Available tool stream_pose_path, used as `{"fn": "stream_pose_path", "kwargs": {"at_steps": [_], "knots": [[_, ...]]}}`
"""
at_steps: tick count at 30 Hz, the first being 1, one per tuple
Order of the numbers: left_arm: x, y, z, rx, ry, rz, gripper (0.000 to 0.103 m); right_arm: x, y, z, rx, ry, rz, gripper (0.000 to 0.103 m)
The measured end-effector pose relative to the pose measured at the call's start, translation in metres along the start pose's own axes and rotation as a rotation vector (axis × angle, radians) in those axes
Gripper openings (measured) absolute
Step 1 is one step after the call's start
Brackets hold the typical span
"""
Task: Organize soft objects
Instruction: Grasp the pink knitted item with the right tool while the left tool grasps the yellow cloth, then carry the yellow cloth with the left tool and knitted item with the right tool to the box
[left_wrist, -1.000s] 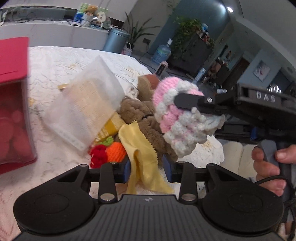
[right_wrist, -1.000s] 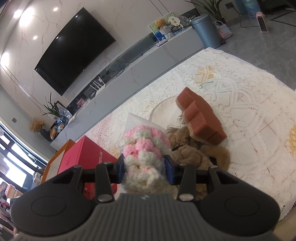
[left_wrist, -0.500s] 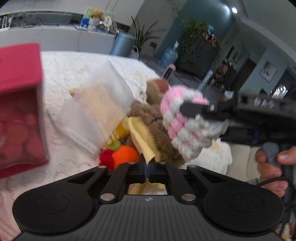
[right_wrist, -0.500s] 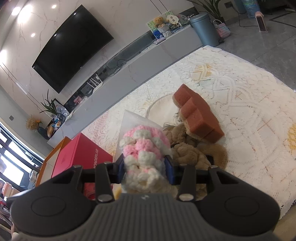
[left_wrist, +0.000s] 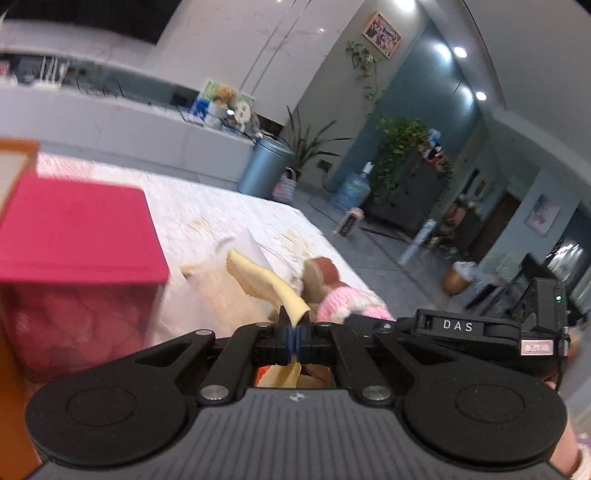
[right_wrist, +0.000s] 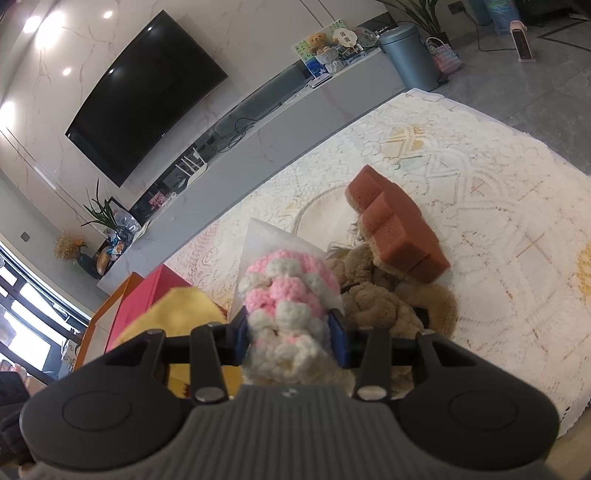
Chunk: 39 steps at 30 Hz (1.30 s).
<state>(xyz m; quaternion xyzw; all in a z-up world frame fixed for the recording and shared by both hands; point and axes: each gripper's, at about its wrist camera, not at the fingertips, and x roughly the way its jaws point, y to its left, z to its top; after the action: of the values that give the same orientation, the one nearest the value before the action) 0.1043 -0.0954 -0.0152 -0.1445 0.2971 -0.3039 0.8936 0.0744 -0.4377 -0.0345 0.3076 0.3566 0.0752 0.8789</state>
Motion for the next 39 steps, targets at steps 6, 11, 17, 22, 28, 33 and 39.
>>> {"fn": "stream_pose_path", "kwargs": {"at_steps": [6, 11, 17, 22, 28, 33, 39], "knots": [[-0.018, -0.014, 0.016, 0.023, -0.022, 0.104, 0.001, -0.004, 0.008, -0.001, -0.023, -0.01, -0.003, 0.043], [-0.034, -0.019, 0.02, 0.016, -0.072, 0.163, 0.001, -0.009, 0.017, 0.001, -0.058, -0.038, -0.016, 0.043], [-0.055, -0.018, 0.03, 0.02, -0.098, 0.228, 0.002, -0.023, 0.035, 0.004, -0.084, -0.08, -0.005, 0.043], [-0.082, -0.011, 0.041, 0.036, -0.156, 0.281, 0.002, -0.035, 0.066, 0.005, -0.135, -0.125, 0.022, 0.043], [-0.125, -0.003, 0.05, 0.068, -0.217, 0.326, 0.002, -0.037, 0.109, 0.003, -0.207, -0.141, 0.02, 0.043], [-0.158, 0.01, 0.047, 0.056, -0.272, 0.361, 0.002, -0.036, 0.146, -0.003, -0.258, -0.134, 0.027, 0.043], [-0.18, 0.031, 0.043, 0.013, -0.267, 0.342, 0.002, -0.044, 0.21, -0.015, -0.357, -0.146, 0.094, 0.043]]}}
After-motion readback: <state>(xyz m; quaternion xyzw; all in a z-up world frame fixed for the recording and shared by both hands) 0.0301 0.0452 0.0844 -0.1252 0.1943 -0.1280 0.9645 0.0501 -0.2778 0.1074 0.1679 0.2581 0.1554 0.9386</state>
